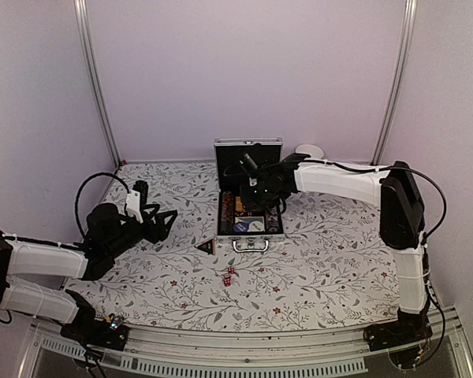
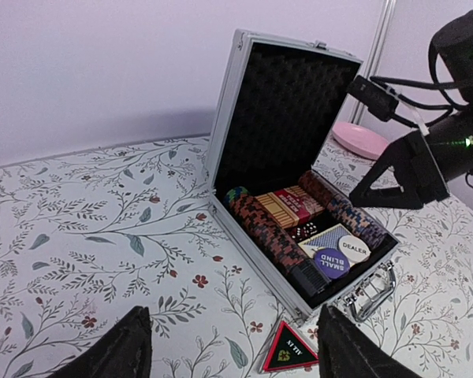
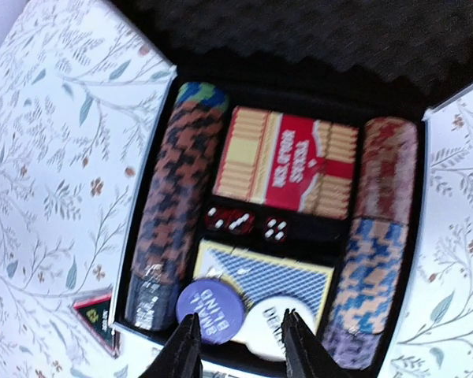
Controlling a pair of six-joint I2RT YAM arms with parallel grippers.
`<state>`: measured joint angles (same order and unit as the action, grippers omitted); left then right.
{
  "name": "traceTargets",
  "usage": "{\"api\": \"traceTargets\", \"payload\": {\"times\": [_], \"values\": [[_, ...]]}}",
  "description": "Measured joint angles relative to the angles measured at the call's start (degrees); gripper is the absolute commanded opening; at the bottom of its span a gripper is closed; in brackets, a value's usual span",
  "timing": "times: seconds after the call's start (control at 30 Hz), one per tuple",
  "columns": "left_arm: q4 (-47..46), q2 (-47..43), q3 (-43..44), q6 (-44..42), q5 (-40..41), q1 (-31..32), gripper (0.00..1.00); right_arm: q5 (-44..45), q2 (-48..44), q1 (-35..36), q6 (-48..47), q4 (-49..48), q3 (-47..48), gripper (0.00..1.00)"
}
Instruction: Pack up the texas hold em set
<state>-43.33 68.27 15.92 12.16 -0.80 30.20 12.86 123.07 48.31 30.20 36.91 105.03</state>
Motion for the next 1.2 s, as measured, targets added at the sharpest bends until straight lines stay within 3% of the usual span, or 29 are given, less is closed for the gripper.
{"api": "traceTargets", "payload": {"times": [0.43,0.7,1.2], "values": [[0.0,0.0,0.0,0.2,0.0,0.0,0.79,-6.9,1.4,14.0,6.8,7.6,-0.6,0.37],[0.0,-0.2,0.0,0.3,0.0,0.0,0.79,-9.5,6.4,14.6,10.8,10.0,-0.6,0.35],[0.8,-0.5,0.0,0.3,0.0,0.0,0.79,-10.2,7.4,14.6,12.2,11.3,0.4,0.28]]}}
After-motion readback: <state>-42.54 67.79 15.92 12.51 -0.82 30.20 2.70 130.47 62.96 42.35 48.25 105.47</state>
